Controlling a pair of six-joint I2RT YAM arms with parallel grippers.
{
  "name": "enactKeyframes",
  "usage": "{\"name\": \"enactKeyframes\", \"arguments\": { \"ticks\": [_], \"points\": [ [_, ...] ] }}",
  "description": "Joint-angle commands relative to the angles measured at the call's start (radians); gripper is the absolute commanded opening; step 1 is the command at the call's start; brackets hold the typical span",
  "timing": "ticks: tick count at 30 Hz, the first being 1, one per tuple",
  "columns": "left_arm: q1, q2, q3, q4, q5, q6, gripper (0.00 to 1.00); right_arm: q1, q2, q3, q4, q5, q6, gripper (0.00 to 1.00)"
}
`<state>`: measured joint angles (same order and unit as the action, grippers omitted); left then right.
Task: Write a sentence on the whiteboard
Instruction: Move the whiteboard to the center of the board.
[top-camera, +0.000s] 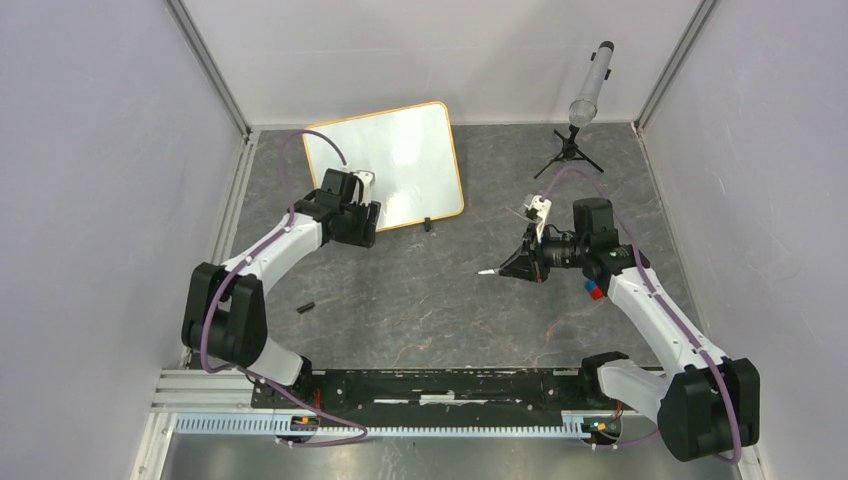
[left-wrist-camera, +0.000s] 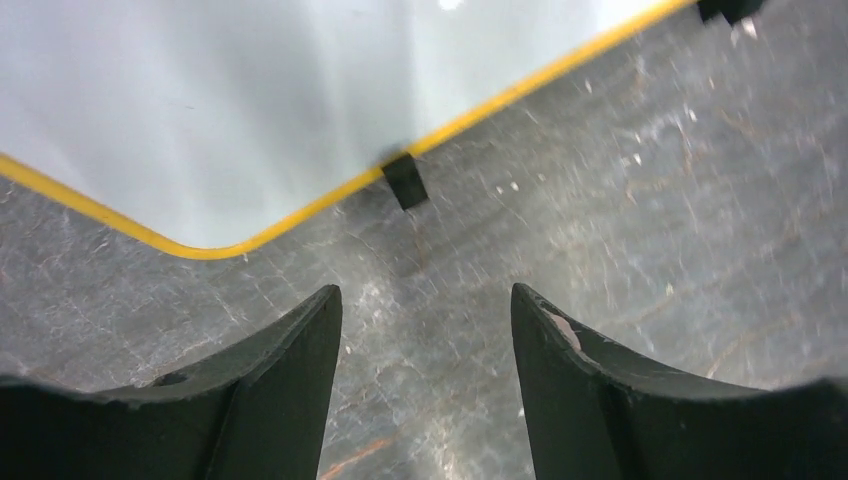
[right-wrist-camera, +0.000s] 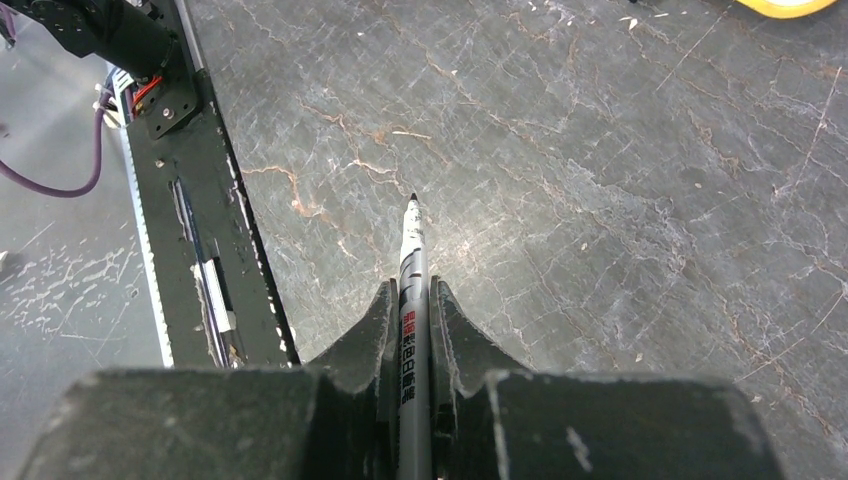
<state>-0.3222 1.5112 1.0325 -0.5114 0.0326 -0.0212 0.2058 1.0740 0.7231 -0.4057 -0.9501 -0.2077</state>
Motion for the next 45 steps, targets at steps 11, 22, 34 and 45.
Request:
{"name": "enactKeyframes", "arguments": {
  "ticks": [11,22,34,45],
  "points": [
    [-0.021,0.078,-0.11,0.315,-0.166,-0.347,0.68,-0.015,-0.008,-0.01,0.013,-0.022,-0.016,0.0],
    [-0.092,0.142,-0.112,0.393,-0.068,-0.306,0.67,-0.018,0.003,-0.014,0.011,-0.024,-0.021,0.0],
    [-0.226,0.196,-0.027,0.346,-0.038,-0.169,0.68,-0.017,-0.003,-0.011,-0.024,-0.027,-0.055,0.0],
    [-0.284,0.046,0.141,-0.197,0.187,0.632,0.62,-0.04,-0.017,0.018,-0.099,-0.041,-0.13,0.0]
  ]
}}
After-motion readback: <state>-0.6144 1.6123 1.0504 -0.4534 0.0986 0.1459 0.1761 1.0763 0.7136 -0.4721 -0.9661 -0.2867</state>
